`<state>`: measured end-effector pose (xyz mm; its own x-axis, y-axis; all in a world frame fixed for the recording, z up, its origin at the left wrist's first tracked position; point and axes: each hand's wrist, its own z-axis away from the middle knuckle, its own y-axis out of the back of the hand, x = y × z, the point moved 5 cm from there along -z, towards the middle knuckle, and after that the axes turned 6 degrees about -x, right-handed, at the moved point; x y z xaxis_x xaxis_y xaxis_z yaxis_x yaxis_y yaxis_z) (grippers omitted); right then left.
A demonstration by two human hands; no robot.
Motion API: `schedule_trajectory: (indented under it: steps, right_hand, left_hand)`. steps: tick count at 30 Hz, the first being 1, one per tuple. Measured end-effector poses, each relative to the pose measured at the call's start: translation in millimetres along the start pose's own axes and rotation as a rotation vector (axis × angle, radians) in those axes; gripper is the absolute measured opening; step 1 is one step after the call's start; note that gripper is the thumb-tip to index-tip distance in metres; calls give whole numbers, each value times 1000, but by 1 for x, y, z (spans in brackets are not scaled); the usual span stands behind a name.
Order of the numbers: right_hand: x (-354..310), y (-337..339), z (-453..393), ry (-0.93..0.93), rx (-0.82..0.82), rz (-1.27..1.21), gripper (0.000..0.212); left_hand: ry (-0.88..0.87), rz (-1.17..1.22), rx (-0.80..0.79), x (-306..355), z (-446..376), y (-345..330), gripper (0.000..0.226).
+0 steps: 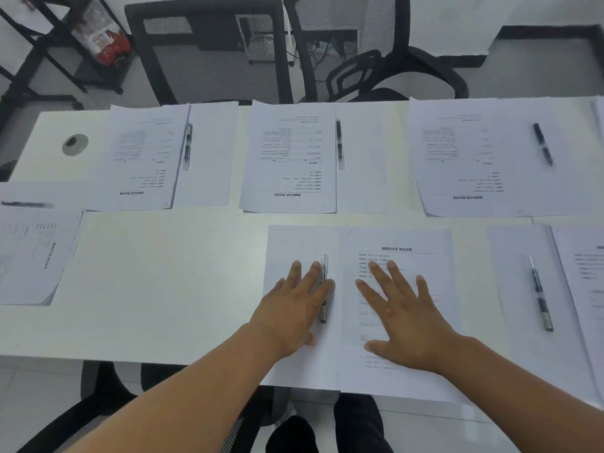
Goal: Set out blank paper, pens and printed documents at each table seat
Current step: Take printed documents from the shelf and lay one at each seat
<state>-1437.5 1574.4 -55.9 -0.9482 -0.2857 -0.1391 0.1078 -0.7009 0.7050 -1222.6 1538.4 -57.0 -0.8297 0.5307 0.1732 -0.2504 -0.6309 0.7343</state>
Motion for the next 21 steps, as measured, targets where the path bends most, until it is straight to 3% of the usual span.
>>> schedule_trajectory:
  steps: [21]
  right_hand:
    - [-8, 1, -8, 31, 44, 12, 111]
  left_hand:
    - [44, 63, 34, -3, 6, 3, 120]
